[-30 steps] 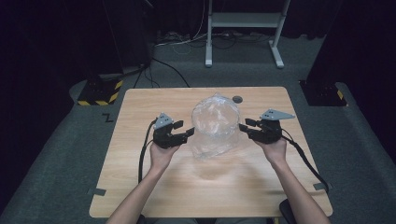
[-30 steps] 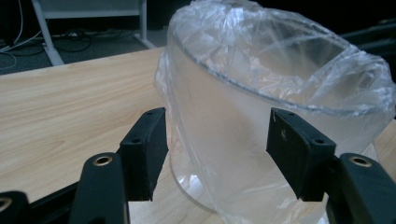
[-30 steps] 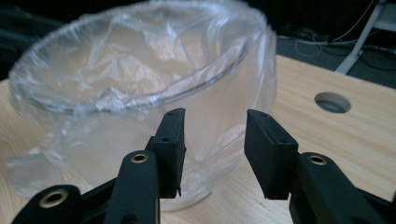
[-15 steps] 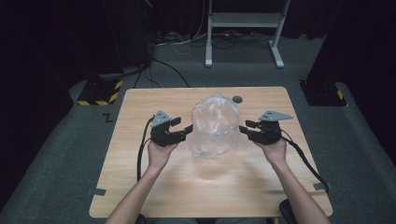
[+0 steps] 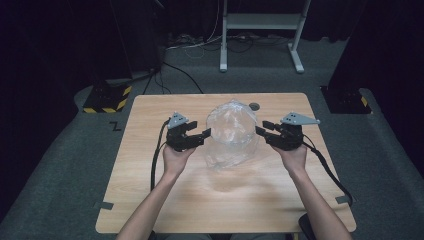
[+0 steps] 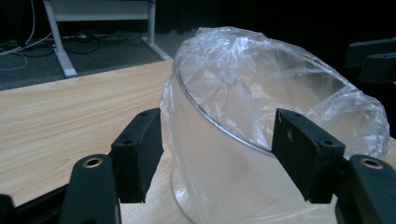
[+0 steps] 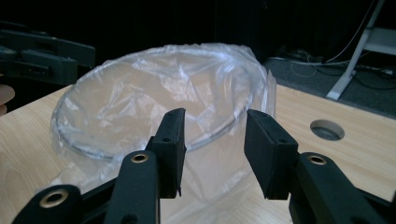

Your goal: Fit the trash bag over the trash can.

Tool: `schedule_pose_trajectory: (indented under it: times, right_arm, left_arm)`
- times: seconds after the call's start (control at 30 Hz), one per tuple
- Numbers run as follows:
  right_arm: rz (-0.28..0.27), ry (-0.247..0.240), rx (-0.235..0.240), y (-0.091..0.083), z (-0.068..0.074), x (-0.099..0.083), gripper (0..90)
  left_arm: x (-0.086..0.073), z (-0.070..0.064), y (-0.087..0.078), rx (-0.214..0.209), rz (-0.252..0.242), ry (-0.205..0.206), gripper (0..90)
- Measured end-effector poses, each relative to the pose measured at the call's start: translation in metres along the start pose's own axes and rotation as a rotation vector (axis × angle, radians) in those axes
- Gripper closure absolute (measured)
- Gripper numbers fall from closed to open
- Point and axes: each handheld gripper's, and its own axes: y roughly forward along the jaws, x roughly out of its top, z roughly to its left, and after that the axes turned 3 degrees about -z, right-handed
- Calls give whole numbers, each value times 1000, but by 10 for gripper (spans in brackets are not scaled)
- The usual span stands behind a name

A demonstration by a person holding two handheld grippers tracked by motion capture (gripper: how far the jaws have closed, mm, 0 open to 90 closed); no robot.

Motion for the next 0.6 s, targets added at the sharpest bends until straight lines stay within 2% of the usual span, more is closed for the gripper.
schedule_pose_trajectory:
  times: [0.1, 0.17, 0.2, 0.33, 0.47, 0.57, 0.6]
  right_arm:
    - [-13, -3, 0, 1, 2, 4, 581]
    - [-17, -1, 1, 2, 3, 6, 580]
    - [-17, -8, -1, 2, 4, 7, 579]
    - [-19, -41, 19, 7, 9, 9, 574]
    - [11, -69, 46, 13, 16, 7, 574]
    - [48, -74, 50, 17, 17, 2, 575]
    - [41, -75, 54, 16, 18, 1, 577]
  left_arm:
    - [4, 0, 5, 8, 15, -7, 337]
    - [7, 2, 11, 7, 50, -21, 329]
    - [8, 3, 15, 12, 60, -41, 328]
    - [11, 4, 23, 40, 81, -44, 332]
    - [11, 5, 29, 71, 108, -41, 346]
    - [13, 8, 30, 82, 109, -73, 359]
    - [14, 10, 30, 89, 110, -75, 366]
